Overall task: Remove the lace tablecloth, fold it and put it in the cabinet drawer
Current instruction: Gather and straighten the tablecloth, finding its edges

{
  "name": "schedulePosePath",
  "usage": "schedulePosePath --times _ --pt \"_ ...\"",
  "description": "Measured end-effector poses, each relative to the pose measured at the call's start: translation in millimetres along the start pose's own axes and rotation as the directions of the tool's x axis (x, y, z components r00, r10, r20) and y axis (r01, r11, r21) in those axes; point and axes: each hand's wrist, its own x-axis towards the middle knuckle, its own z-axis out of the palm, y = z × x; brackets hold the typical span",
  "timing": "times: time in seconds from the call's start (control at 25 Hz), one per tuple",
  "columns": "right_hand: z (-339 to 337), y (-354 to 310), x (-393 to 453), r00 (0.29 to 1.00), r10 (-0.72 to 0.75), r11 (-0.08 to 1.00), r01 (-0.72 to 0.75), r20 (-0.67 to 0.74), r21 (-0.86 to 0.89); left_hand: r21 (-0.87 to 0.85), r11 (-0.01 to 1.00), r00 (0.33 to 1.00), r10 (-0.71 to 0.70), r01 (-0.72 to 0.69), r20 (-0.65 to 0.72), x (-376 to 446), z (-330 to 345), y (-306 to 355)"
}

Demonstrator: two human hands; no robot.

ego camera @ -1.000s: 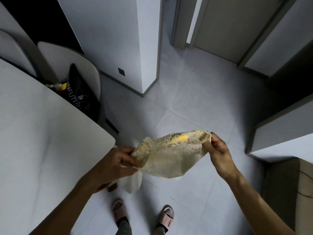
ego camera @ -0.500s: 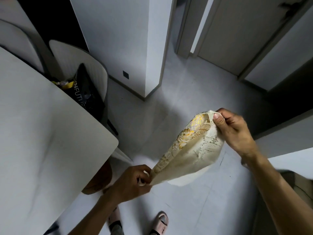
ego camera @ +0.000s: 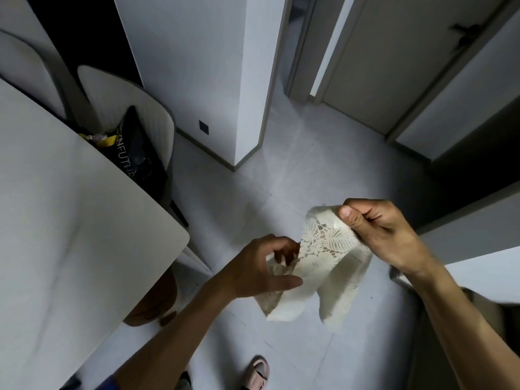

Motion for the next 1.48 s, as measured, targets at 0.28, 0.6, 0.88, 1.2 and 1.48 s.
schedulePosePath --times 0.28,0.6,0.88,1.2,1.48 --pt "-3.0 5.9 -19.0 0.999 0.031 0.998 -0.031 -0.010 0.063 -0.265 0.964 0.998 -0.035 0.021 -0.048 5.3 14.3 1.7" --pt "2.4 16.7 -21.8 1.000 0.017 0.998 -0.016 -0.010 0.059 -0.284 0.958 0.988 -0.089 0.049 -0.129 4.0 10.7 -12.5" --pt "21.0 22.7 -18.9 0.999 0.051 0.995 -0.049 -0.014 0.085 -0.118 0.992 0.927 -0.094 0.055 -0.362 -11.3 8.0 -28.5" --pt "35.0 30.6 -18.0 0.987 0.051 0.987 -0.027 -0.152 0.156 0.019 0.988 0.934 -0.138 0.152 -0.329 -3.4 18.2 -30.2" --pt "-3.7 58.5 -38.1 0.964 0.155 0.981 -0.125 -0.217 0.146 0.112 0.993 0.977 0.042 -0.019 -0.210 2.8 3.0 -22.0"
